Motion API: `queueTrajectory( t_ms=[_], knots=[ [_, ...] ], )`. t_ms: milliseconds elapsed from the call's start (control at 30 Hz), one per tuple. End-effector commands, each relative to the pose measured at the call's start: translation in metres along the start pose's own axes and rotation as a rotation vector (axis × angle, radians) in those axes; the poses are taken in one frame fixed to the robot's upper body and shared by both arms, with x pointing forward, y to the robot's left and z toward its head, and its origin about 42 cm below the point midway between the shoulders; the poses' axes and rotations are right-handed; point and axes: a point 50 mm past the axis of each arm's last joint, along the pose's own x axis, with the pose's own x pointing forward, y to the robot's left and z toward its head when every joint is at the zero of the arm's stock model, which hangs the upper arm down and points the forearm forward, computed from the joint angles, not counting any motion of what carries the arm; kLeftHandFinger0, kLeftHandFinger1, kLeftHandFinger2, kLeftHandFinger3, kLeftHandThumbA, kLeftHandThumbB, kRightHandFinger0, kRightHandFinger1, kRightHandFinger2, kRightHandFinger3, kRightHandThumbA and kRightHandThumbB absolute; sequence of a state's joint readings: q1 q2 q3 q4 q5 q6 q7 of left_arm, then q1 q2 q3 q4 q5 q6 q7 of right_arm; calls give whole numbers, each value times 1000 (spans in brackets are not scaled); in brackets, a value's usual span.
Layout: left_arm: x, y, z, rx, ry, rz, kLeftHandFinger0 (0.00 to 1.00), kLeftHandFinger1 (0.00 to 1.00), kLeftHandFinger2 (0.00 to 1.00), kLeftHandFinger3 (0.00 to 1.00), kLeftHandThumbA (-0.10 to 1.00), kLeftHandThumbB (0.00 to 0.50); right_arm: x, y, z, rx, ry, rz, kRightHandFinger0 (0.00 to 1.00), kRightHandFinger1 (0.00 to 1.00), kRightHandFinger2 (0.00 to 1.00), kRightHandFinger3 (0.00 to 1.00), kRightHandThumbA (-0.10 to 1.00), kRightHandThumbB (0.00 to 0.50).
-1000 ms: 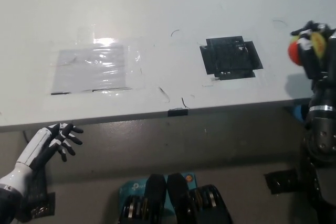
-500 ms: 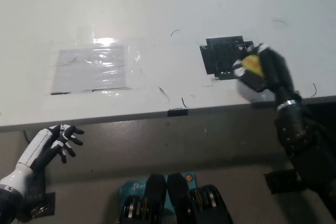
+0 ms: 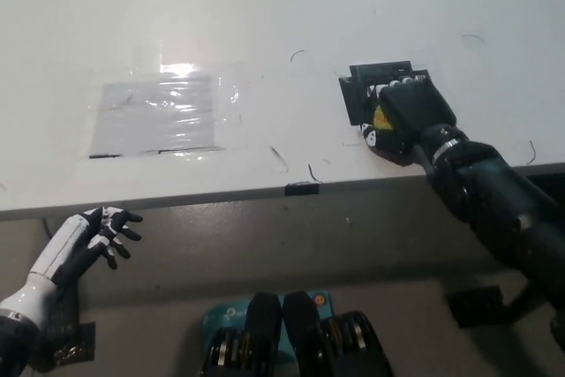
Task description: The robot uses right hand to squeeze a small tennis ball placed on the black area of the table
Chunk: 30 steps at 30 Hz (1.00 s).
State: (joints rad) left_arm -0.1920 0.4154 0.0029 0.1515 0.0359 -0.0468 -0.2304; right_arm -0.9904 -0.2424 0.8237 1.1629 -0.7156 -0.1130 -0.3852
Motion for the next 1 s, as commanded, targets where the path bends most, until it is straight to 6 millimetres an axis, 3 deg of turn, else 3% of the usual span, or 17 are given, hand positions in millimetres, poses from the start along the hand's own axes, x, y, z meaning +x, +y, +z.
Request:
queueTrajectory(
  t_ms=[0,33,67,100,133,167,200,300,433,567,733,767,967],
  knots=[
    [3,15,12,36,-39,2,344,409,514,599,866,71,0,-4,-19,-175,42,27,120,426,766,825,-100,69],
    [4,15,12,40,-38,1,339,402,506,602,880,80,-1,-3,-20,-172,42,25,195,486,699,848,-100,103],
    [5,16,12,34,-39,2,337,401,500,606,900,103,-1,-3,-21,-175,43,22,254,544,713,827,-100,121],
    [5,16,12,34,-37,5,350,410,507,617,904,113,-1,-4,-22,-175,44,23,335,625,741,829,-100,100],
    [5,16,13,38,-35,8,353,414,513,623,905,101,-2,-3,-22,-169,53,26,471,807,888,884,-75,83],
    [4,15,14,43,-36,9,353,414,516,625,906,99,-2,-2,-22,-168,64,23,529,861,924,906,-64,77],
    [5,15,16,40,-37,9,334,401,511,624,874,80,-4,-1,-22,-128,68,22,673,1000,1000,1000,39,120],
    [4,14,17,38,-43,7,332,396,501,624,850,60,-3,-1,-18,-13,83,64,987,1000,1000,1000,164,131],
    [5,15,17,34,-46,5,318,389,505,623,837,47,-7,1,-10,120,85,86,1000,1000,1000,1000,255,238],
    [6,14,14,19,-40,12,336,401,507,620,849,77,-11,1,3,167,89,107,1000,1000,1000,1000,409,289],
    [5,13,11,31,-41,9,297,370,486,589,896,92,-16,1,14,208,87,97,1000,1000,1000,1000,472,325],
    [5,13,10,19,-38,11,292,368,487,584,880,94,-17,1,16,205,86,88,1000,1000,1000,1000,534,354],
    [6,13,8,36,-41,11,304,375,486,577,912,105,-21,0,22,212,118,84,1000,1000,1000,1000,677,367]
  ],
)
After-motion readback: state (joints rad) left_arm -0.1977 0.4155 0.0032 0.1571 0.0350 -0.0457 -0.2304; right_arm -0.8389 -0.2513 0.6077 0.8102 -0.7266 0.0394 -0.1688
